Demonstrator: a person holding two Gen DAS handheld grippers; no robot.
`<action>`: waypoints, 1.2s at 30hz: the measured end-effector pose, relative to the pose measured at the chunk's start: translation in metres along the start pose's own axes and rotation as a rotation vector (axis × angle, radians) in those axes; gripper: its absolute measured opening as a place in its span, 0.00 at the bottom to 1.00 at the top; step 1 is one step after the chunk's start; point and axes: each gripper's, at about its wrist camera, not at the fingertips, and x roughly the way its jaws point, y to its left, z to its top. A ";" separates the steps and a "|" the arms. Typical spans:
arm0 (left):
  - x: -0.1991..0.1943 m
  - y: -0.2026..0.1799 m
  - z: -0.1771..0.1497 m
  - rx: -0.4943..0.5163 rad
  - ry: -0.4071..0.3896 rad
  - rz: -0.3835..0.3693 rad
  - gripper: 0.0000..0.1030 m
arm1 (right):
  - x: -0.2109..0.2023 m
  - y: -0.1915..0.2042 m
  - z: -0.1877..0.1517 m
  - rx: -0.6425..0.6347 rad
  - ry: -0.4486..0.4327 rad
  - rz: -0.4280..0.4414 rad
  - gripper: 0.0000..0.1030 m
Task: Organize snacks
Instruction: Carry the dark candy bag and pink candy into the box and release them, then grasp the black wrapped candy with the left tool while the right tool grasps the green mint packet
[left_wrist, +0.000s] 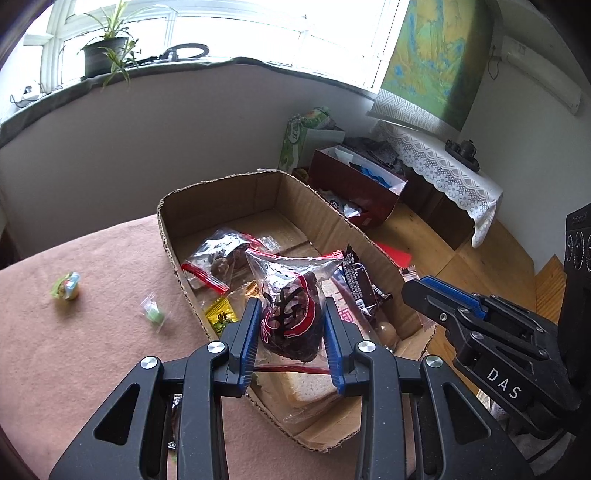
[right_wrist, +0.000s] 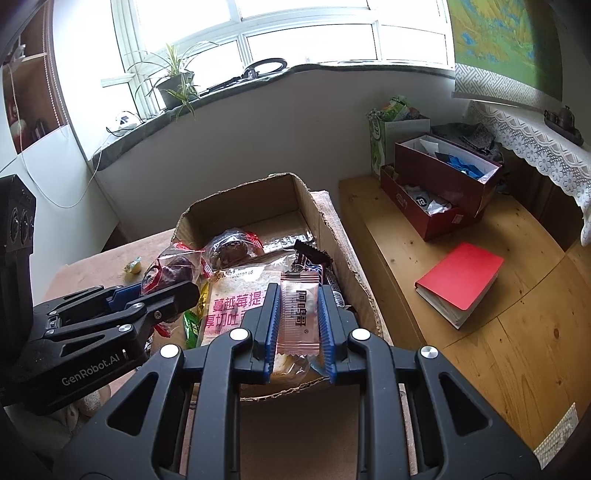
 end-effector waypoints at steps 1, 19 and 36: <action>0.000 0.000 0.000 -0.003 -0.002 0.004 0.30 | 0.000 0.000 0.000 0.000 0.003 -0.003 0.22; -0.026 0.032 -0.001 -0.072 -0.041 0.011 0.45 | -0.023 0.021 -0.001 -0.005 -0.037 0.004 0.47; -0.079 0.121 -0.022 -0.217 -0.094 0.082 0.45 | -0.046 0.107 -0.028 -0.093 -0.026 0.166 0.47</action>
